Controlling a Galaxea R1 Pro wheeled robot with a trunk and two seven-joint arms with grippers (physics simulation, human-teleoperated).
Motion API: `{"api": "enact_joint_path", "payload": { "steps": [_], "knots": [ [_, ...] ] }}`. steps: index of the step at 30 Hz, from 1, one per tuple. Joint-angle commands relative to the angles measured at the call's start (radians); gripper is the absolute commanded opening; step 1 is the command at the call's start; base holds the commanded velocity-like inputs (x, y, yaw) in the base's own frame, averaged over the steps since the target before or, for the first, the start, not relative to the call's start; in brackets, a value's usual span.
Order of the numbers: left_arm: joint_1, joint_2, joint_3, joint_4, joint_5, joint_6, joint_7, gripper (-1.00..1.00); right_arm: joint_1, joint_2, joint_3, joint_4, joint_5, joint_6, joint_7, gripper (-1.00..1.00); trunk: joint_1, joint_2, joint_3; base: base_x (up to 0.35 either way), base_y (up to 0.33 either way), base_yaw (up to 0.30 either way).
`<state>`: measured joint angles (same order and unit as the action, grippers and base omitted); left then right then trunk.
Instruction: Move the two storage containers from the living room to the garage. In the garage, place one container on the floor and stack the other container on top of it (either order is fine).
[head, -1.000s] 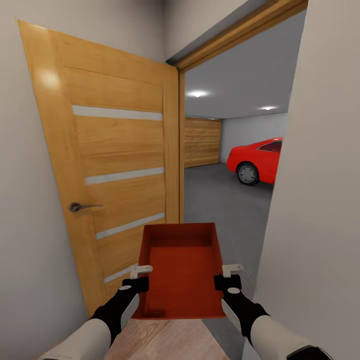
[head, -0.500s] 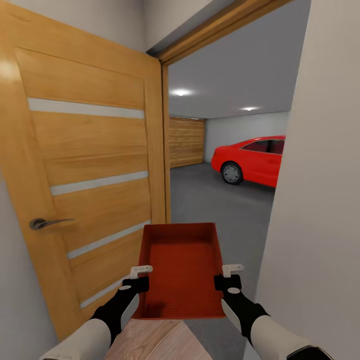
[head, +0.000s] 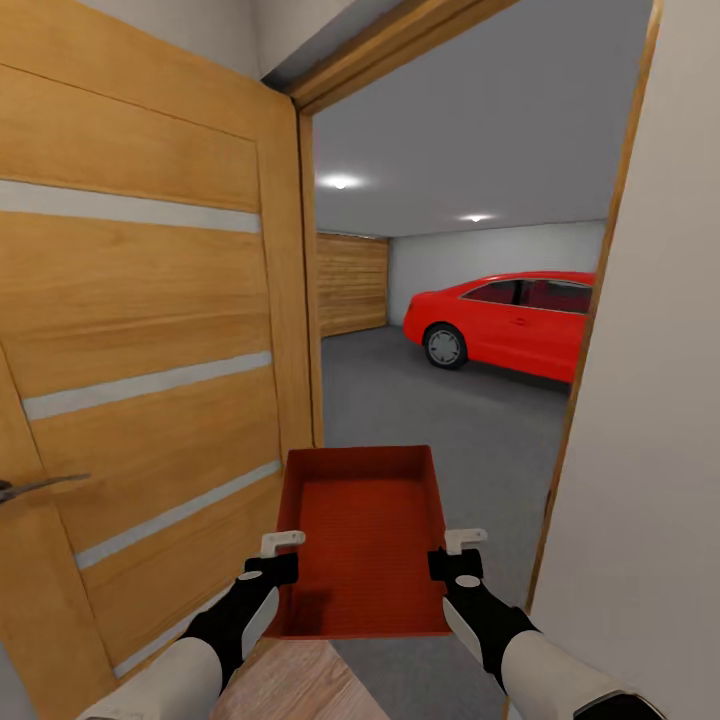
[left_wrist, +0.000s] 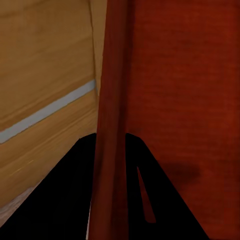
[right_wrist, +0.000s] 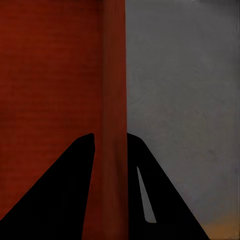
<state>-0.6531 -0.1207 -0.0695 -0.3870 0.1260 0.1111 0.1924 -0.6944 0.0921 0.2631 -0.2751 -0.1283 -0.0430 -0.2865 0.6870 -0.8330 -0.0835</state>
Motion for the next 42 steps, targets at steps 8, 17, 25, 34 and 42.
{"api": "enact_joint_path", "payload": {
  "steps": [8, 17, 25, 34, 42],
  "knots": [
    [0.0, 0.018, 0.004, -0.003, -0.002, 0.007, 0.075, -1.0, -0.002, -0.001, -0.035, 0.0, -0.001, -0.008, -0.031, -1.0, 0.001, -0.001, -0.002, 0.316, 0.073, -0.245],
    [0.0, 0.018, 0.004, -0.003, -0.002, 0.007, 0.075, -1.0, -0.002, 0.0, -0.035, 0.001, -0.001, -0.007, -0.031, -1.0, 0.001, -0.001, -0.002, 0.316, 0.073, -0.268],
    [0.0, 0.018, 0.004, -0.003, -0.002, 0.007, 0.075, -1.0, -0.002, 0.0, -0.035, 0.001, -0.001, -0.006, -0.031, -1.0, 0.001, -0.001, -0.002, 0.264, 0.071, -0.045],
    [0.0, 0.018, 0.004, -0.003, -0.001, 0.007, 0.075, -1.0, -0.002, 0.0, -0.035, 0.001, -0.002, -0.006, -0.031, -1.0, 0.001, -0.001, -0.002, 0.091, 0.095, -0.001],
    [0.001, 0.018, 0.003, -0.003, -0.001, 0.007, 0.075, -1.0, -0.002, 0.0, -0.035, 0.001, -0.003, -0.008, -0.031, -1.0, 0.001, -0.001, -0.002, 0.187, 0.261, -0.03]
  ]
}}
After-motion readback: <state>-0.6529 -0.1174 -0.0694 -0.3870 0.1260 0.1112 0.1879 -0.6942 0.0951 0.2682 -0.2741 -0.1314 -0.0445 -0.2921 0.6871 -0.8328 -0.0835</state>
